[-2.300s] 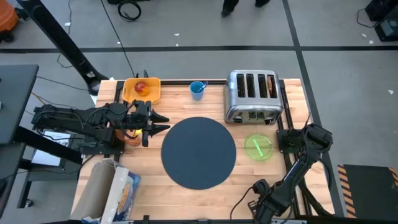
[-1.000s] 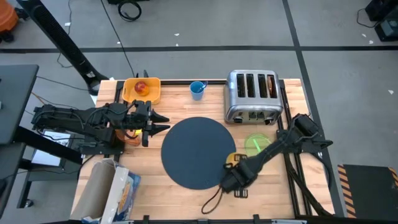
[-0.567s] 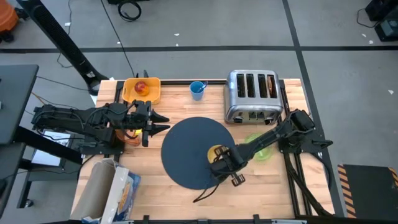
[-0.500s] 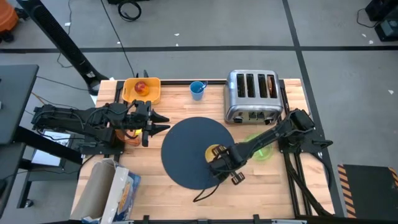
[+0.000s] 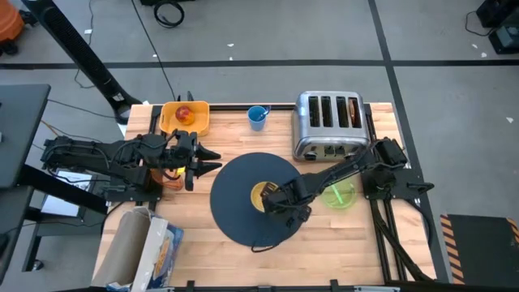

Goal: Arrange a breakfast setting
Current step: Put the yellow bowl on the dark blue table mat

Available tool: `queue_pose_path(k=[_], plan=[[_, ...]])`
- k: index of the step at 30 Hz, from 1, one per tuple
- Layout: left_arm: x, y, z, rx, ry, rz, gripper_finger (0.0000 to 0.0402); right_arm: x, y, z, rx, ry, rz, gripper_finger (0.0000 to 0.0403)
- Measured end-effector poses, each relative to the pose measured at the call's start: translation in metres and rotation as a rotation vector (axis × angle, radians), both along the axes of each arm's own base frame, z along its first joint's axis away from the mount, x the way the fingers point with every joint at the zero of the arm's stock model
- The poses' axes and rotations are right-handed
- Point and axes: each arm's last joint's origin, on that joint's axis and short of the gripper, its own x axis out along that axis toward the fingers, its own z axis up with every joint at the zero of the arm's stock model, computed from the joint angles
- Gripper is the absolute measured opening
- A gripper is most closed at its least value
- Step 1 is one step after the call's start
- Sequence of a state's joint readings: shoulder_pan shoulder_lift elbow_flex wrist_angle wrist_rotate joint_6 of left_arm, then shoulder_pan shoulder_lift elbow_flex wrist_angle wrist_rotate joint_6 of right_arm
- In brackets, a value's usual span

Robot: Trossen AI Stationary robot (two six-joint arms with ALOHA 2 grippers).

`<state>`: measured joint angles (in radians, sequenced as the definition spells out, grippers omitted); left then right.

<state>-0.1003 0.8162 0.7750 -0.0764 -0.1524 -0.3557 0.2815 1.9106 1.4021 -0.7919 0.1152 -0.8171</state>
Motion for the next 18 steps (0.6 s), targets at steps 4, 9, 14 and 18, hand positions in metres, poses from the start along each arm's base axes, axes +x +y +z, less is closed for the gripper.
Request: queue_pose_path(k=[4,9,14,18], plan=[[0.000,0.000,0.001,0.000,-0.006,0.000,0.0146,0.004,-0.010,0.000,-0.032,-0.014,0.082,0.0020],[0.000,0.000,0.001,0.000,-0.006,0.000,0.0146,0.011,-0.022,0.001,-0.069,-0.043,0.147,0.0020],[0.000,0.000,0.001,0.000,-0.006,0.000,0.0146,0.015,-0.037,0.001,-0.067,-0.051,0.165,0.0020],[0.000,0.000,0.001,0.001,-0.007,0.000,0.0146,0.017,-0.044,0.002,-0.055,-0.060,0.163,0.0020]])
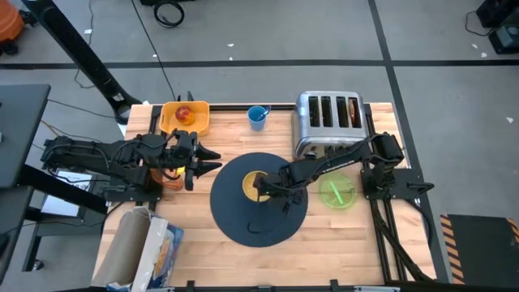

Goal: Arrange a breakfast setting
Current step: Put the yellow bowl on the dark blue table mat

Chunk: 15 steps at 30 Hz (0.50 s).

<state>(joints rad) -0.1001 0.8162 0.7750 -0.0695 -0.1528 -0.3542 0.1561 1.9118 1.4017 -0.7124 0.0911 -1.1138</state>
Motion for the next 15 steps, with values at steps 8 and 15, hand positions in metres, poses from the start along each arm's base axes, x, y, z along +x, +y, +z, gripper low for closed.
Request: queue_pose_path(k=[8,15], plan=[[0.000,0.000,0.003,-0.002,-0.027,0.000,0.0146,0.007,-0.002,-0.022,0.009,0.042,-0.025,0.0020],[0.000,0.000,0.004,-0.003,-0.043,0.000,0.0146,0.007,0.003,-0.024,0.032,0.047,-0.045,0.0020]])
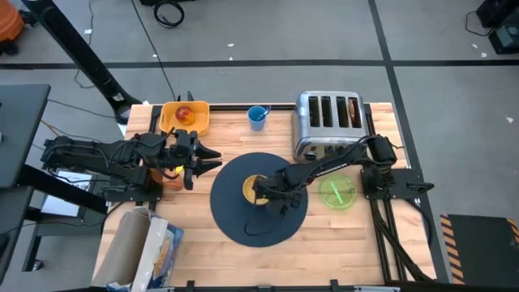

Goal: Arrange a breakfast setting
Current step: Put the yellow bowl on the dark blue table mat

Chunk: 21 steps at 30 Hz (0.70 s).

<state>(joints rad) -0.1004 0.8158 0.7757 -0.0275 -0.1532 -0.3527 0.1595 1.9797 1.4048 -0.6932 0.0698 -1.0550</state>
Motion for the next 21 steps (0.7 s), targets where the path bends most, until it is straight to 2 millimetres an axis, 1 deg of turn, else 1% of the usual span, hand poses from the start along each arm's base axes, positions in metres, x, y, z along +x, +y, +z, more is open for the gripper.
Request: queue_pose_path(k=[11,21], plan=[[0.0001,0.0000,0.0008,-0.001,-0.008,0.000,0.0146,-0.0049,0.0006,-0.0011,-0.021,0.047,-0.006,0.0023],[0.0001,0.0000,0.0008,-0.001,-0.008,0.000,0.0146,-0.0054,0.0074,-0.0004,-0.010,0.041,0.004,0.0033]])
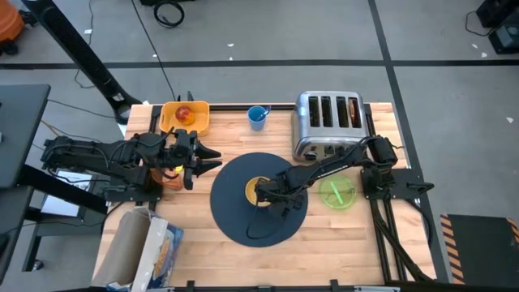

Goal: Arrange a breakfast setting
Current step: Put the yellow bowl on the dark blue table mat, then put the green plate on the dark blue table mat to the bottom right of the yellow bowl

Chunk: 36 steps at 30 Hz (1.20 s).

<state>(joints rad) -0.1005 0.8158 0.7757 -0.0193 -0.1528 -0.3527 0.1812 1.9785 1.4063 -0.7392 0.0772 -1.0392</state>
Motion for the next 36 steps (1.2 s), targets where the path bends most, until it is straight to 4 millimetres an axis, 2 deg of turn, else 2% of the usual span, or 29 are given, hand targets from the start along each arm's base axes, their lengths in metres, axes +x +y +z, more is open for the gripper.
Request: queue_pose_path(k=[14,21,30,36], plan=[[0.000,0.000,0.000,0.000,0.000,0.000,0.0146,0.003,0.000,0.001,0.015,-0.035,-0.067,0.0082],[0.000,0.000,0.000,0.000,0.000,0.000,0.0146,0.003,0.001,0.002,-0.054,-0.054,-0.090,0.0102],[0.000,0.000,0.000,0.000,0.000,0.000,0.0146,0.000,0.010,0.002,-0.068,-0.061,-0.107,0.0107],[0.000,0.000,0.000,0.000,0.000,0.000,0.0146,-0.006,0.011,0.018,-0.047,-0.088,-0.200,0.0107]])
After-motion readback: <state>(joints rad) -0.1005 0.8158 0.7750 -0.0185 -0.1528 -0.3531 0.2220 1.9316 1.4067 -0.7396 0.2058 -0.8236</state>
